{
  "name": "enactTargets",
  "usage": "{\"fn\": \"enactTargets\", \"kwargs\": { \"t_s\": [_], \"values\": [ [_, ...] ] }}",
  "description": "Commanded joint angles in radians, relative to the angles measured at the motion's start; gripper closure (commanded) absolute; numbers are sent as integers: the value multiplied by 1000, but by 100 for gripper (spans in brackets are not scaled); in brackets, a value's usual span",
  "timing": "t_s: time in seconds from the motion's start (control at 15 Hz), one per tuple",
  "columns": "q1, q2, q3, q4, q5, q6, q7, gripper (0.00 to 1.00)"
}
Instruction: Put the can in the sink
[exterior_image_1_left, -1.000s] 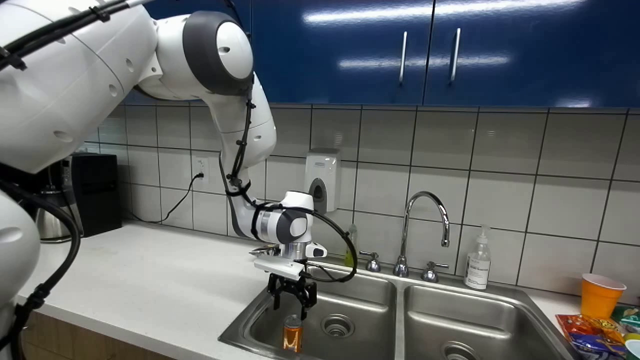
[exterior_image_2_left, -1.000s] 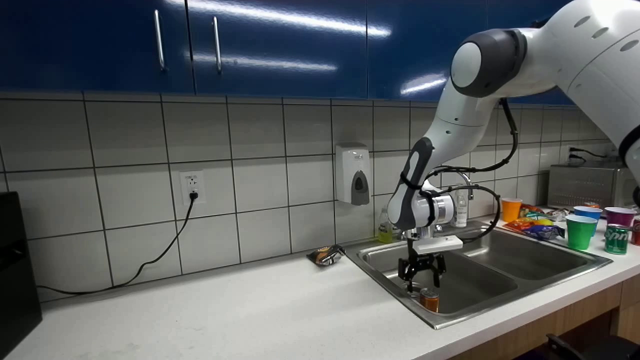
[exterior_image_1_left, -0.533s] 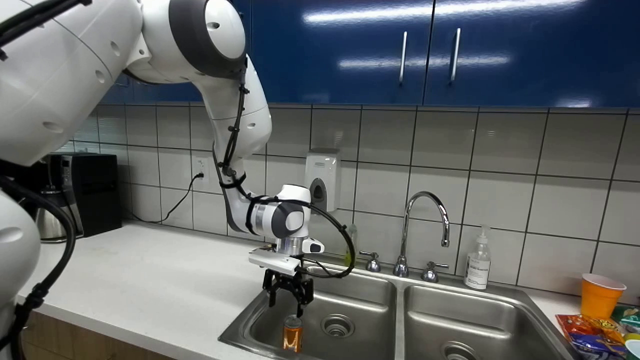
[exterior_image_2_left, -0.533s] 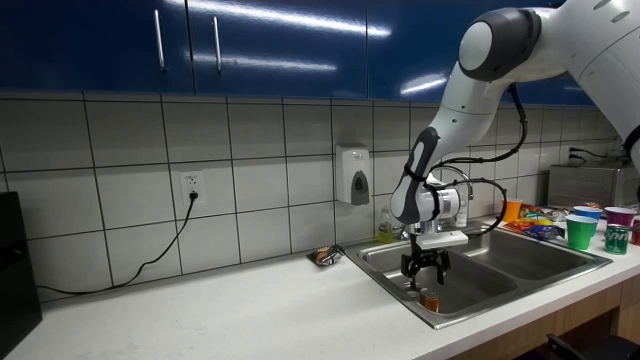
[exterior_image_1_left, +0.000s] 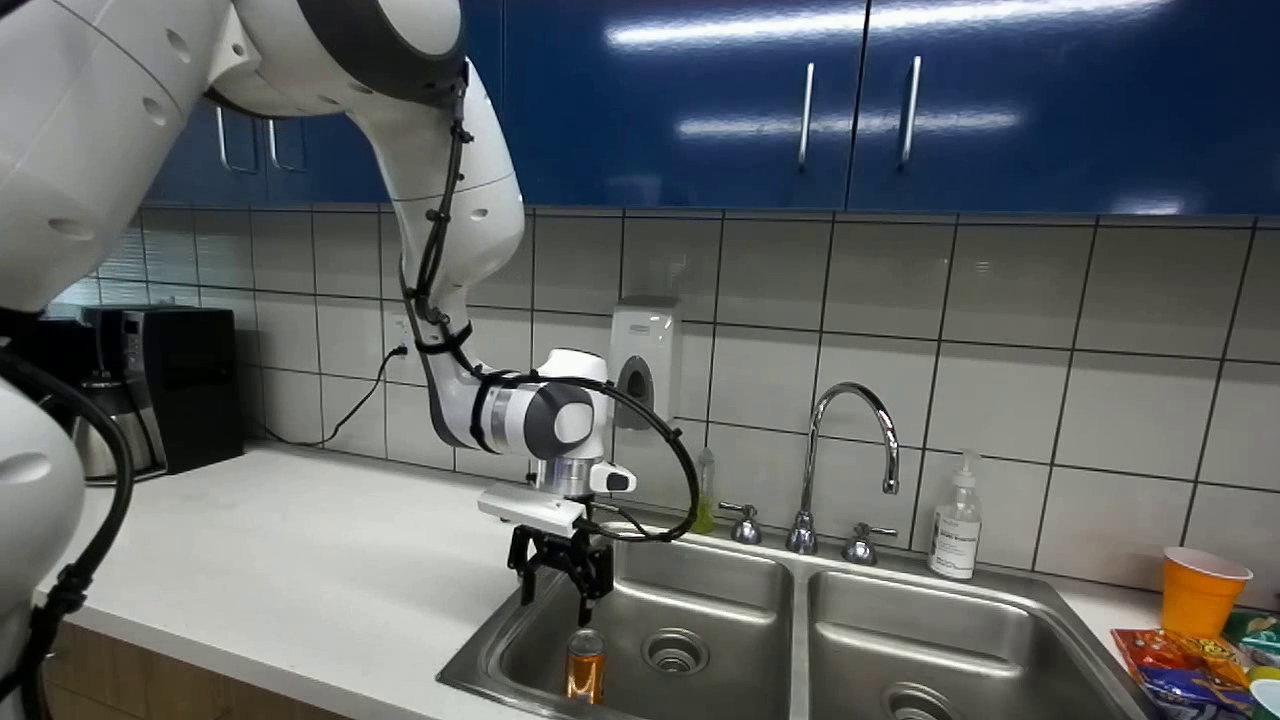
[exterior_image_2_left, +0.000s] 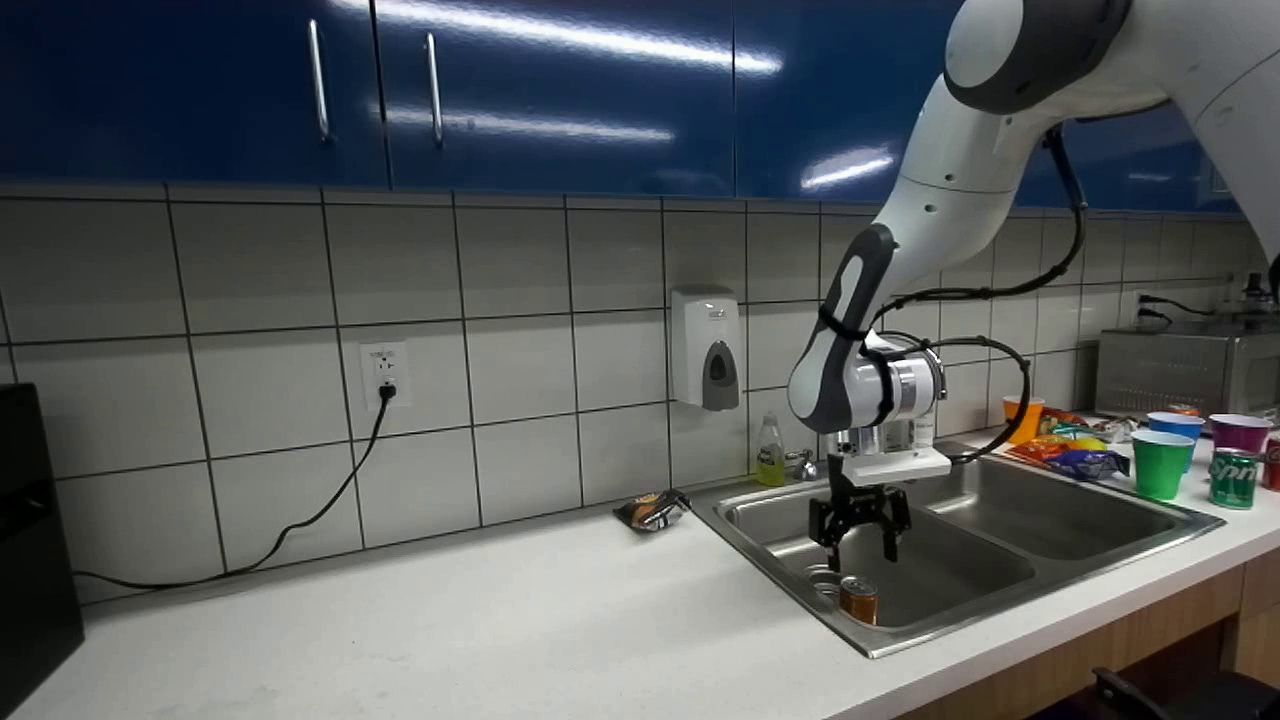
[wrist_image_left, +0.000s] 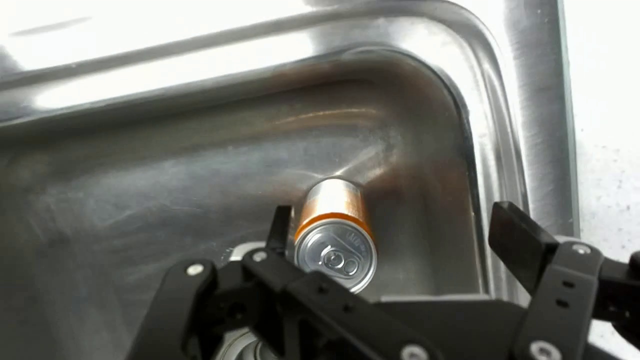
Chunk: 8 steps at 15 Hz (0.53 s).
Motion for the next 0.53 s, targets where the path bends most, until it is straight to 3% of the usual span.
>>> {"fn": "enactTargets", "kwargs": {
  "t_s": [0.0,0.47],
  "values": [
    [29,-125,-12,-109,-41,-21,33,0],
    [64,-321,-11,-269,-98,-32,66,0]
  ]
}}
